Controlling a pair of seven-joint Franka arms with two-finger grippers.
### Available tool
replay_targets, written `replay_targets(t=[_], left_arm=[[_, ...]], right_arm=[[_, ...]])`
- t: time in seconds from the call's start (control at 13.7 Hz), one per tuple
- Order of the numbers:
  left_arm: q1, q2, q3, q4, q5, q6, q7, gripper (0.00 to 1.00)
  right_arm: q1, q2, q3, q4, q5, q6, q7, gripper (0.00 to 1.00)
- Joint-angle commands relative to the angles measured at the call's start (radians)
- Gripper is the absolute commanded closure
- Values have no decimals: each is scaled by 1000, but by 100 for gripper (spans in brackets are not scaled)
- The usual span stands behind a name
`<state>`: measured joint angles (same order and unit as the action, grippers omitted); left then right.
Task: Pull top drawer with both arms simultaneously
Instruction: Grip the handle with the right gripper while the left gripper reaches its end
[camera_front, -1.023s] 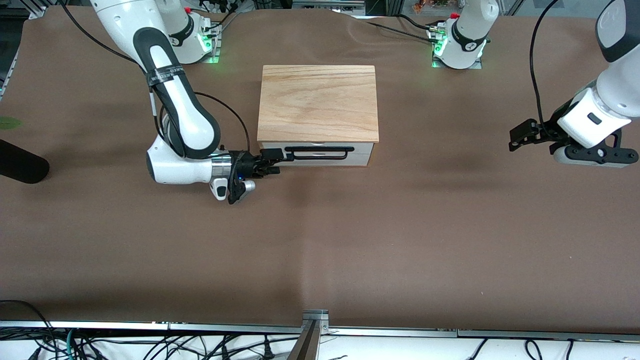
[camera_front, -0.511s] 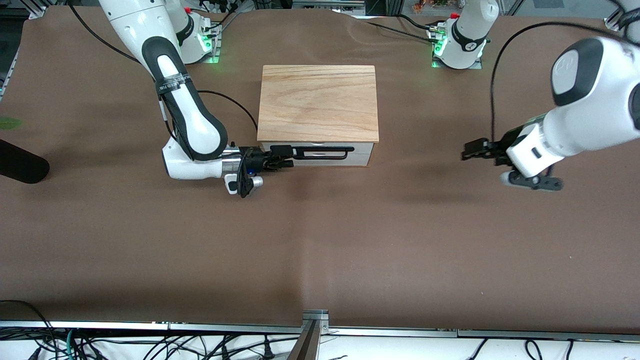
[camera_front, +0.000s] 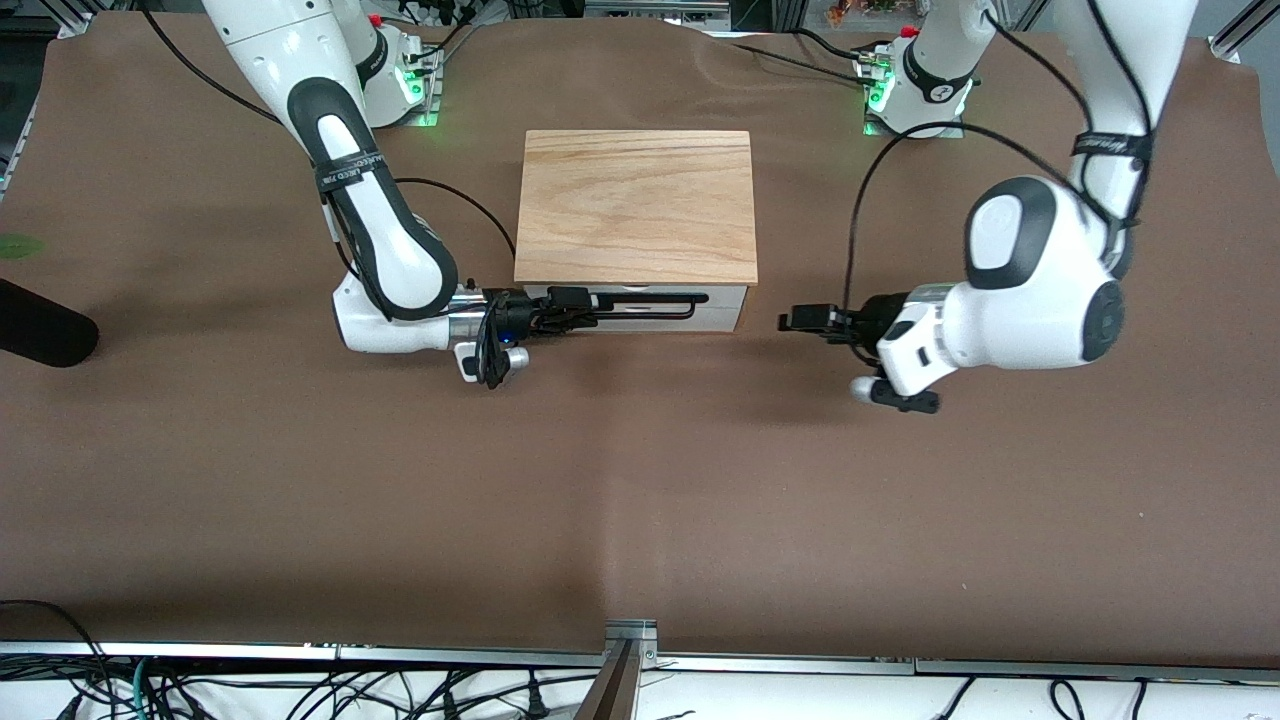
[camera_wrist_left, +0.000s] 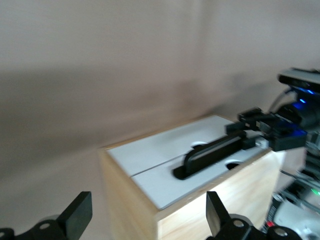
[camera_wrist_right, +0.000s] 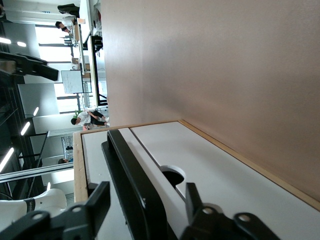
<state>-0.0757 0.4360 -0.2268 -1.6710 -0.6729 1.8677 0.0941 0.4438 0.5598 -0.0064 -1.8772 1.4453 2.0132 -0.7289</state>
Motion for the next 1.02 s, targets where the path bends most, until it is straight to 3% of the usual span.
replay_targets(t=[0.0,0.22,0.51,0.88,0.95], left_arm=[[1,107,-6,10,-141,31,215,0],[-28,176,-12,-19,-304,94,361,0],[-61,184,-12,-137,-584,134,608,0],[-58,179,-16,-187,-689,88,722,6],[-56,176,-16,-193,-695,70,739,12]], right_arm=[[0,-17,8,-37,59,1,-62,43],[0,-20,8,-39,63,-4,-64,54],[-3,-24,8,-37,63,-20,-63,58],[-5,-26,5,-43,63,-48,-64,65],[-5,-26,3,-42,63,-48,-66,66]])
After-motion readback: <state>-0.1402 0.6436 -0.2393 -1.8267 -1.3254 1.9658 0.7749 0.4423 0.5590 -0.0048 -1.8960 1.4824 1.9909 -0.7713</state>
